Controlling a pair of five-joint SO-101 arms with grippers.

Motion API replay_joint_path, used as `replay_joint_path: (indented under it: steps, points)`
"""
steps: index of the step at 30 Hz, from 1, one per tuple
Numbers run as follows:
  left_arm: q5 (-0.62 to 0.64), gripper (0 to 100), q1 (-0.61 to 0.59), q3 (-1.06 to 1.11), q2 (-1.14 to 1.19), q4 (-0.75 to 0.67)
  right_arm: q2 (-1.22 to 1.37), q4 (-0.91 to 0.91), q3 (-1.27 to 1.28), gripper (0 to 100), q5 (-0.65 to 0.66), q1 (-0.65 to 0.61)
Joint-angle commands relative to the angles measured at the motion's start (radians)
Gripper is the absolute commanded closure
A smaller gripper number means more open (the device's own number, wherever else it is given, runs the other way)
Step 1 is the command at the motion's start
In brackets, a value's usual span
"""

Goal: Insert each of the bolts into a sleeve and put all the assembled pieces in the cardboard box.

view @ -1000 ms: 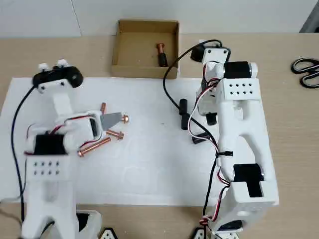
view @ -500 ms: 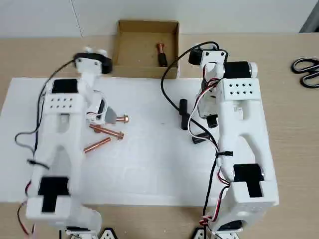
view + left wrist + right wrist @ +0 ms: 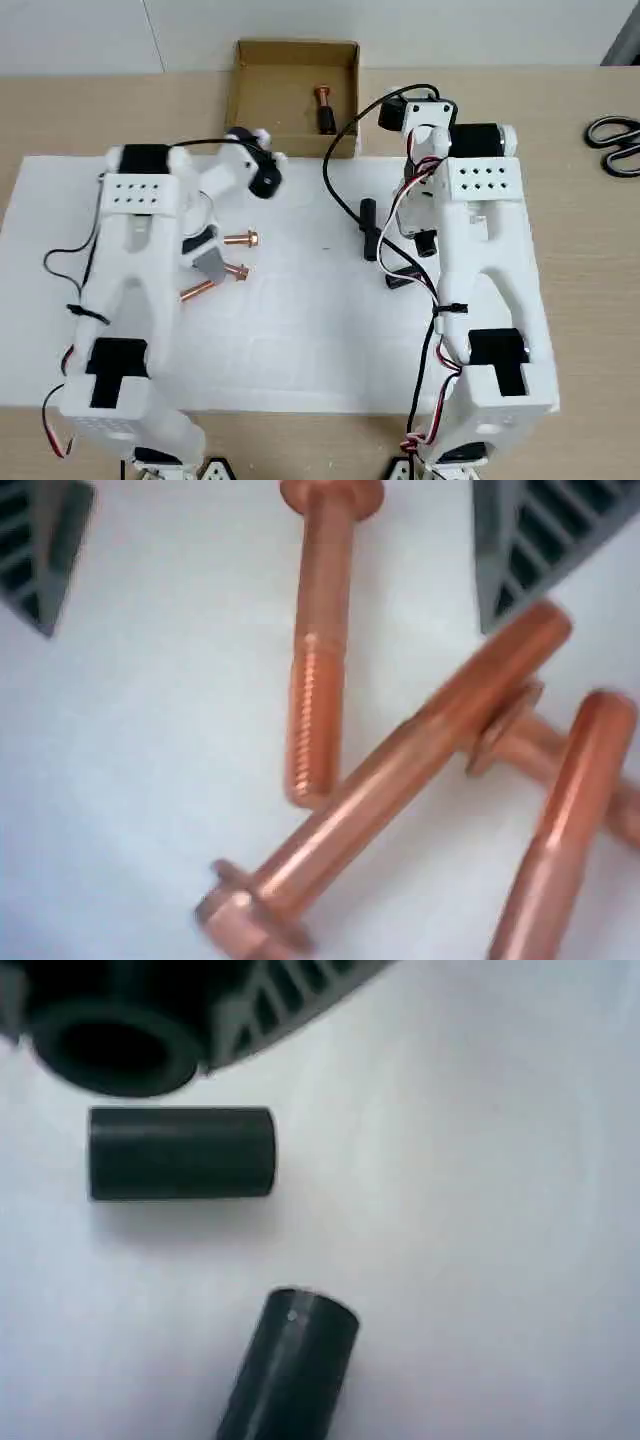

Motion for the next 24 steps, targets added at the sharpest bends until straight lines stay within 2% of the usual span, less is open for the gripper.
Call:
replay_joint_path:
  steps: [1, 8, 16, 21, 24]
  points:
    - [-0.103, 75, 0.028, -0.036, -0.002, 0.0, -0.059, 0.013, -0.048, 99.5, 0.005, 0.007]
    - [-0.189, 75, 0.023, -0.039, 0.121, -0.086, -0.059, 0.018, -0.048, 99.5, 0.005, 0.004]
    - [-0.195, 75, 0.037, -0.039, 0.252, -0.203, -0.059, 0.016, -0.048, 99.5, 0.003, 0.002]
    - [-0.192, 86, 0.057, -0.039, 0.279, -0.209, -0.059, 0.015, -0.048, 99.5, 0.003, -0.013]
    - [-0.19, 88, 0.061, -0.039, 0.29, -0.209, -0.059, 0.015, -0.048, 99.5, 0.003, -0.047]
